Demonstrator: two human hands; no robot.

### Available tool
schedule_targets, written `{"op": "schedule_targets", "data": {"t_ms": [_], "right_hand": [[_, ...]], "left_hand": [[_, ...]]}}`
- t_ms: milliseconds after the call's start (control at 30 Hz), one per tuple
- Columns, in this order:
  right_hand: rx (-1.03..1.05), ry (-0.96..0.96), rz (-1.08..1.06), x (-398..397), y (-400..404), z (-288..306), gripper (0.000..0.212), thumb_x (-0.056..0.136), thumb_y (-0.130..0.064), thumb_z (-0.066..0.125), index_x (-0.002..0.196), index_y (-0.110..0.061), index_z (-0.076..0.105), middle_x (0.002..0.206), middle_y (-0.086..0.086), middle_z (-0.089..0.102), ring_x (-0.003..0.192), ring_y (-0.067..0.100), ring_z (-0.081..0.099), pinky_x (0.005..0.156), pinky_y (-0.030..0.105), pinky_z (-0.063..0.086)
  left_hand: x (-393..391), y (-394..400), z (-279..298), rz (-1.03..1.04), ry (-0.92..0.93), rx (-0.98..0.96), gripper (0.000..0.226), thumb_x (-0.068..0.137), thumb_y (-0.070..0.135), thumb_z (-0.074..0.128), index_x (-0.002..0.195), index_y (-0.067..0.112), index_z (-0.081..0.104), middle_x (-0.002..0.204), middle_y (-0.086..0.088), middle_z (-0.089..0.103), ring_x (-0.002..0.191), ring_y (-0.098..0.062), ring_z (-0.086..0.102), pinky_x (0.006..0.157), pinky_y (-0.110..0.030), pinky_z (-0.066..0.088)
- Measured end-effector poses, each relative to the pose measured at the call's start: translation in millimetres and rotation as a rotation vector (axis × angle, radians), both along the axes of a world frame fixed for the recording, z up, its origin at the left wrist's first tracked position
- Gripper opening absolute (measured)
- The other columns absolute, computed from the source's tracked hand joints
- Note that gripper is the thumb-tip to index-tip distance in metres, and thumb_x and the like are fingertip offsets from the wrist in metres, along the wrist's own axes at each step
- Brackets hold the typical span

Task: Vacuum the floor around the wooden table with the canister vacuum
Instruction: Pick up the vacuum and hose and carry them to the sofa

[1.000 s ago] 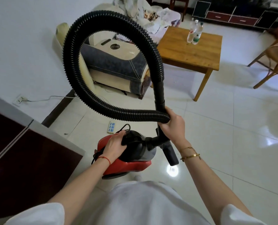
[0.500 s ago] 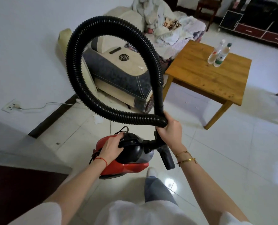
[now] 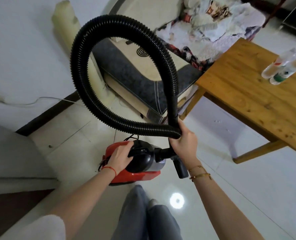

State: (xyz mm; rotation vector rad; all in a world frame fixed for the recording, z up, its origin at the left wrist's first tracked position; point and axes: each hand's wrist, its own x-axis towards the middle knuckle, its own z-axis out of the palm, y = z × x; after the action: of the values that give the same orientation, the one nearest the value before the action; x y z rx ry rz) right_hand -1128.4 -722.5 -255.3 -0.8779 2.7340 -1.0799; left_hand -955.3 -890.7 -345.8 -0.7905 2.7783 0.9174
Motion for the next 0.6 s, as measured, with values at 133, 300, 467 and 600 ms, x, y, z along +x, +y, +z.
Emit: {"op": "schedule_targets", "data": {"t_ms": [133,300,467,600], "right_hand": [[0.025,0.037,0.015,-39.5,-21.8,-88.1,0.056,0.074,-0.02,0.062,0.128,-0.029,0.049,0.083,-0.004,0.069,0.074,0.022,0.066,0.066,0.032,0.054],[0.044,0.099,0.012,-76.8,-49.8,-206.8,0.058,0.069,-0.02,0.059,0.127,-0.023,0.054,0.081,-0.001,0.07,0.071,0.024,0.066,0.063,0.028,0.051],[0.046,0.133,-0.007,-104.2,-77.0,-312.0,0.055,0.073,-0.023,0.061,0.127,-0.02,0.054,0.087,0.0,0.071,0.075,0.024,0.067,0.066,0.025,0.048],[0.038,0.169,-0.008,-115.7,-91.2,-374.1,0.056,0.073,-0.019,0.063,0.128,-0.017,0.054,0.085,0.003,0.071,0.072,0.026,0.066,0.064,0.025,0.047]], "left_hand": [[-37.1,-25.4,-85.6,-0.025,-0.026,-0.013,0.04,0.084,0.008,0.066,0.117,0.021,0.048,0.093,-0.001,0.068,0.084,-0.013,0.069,0.072,-0.029,0.06],[-75.7,-55.9,-198.3,-0.037,-0.057,-0.059,0.046,0.082,0.01,0.067,0.122,0.02,0.046,0.099,-0.007,0.069,0.091,-0.023,0.068,0.077,-0.038,0.058],[-106.3,-80.4,-298.1,-0.055,-0.067,-0.094,0.051,0.084,0.011,0.066,0.13,0.017,0.044,0.104,-0.007,0.068,0.095,-0.023,0.067,0.08,-0.037,0.057],[-119.1,-97.5,-356.6,-0.058,-0.045,-0.085,0.05,0.084,0.013,0.068,0.129,0.015,0.046,0.106,-0.007,0.068,0.097,-0.022,0.067,0.082,-0.036,0.056]]}}
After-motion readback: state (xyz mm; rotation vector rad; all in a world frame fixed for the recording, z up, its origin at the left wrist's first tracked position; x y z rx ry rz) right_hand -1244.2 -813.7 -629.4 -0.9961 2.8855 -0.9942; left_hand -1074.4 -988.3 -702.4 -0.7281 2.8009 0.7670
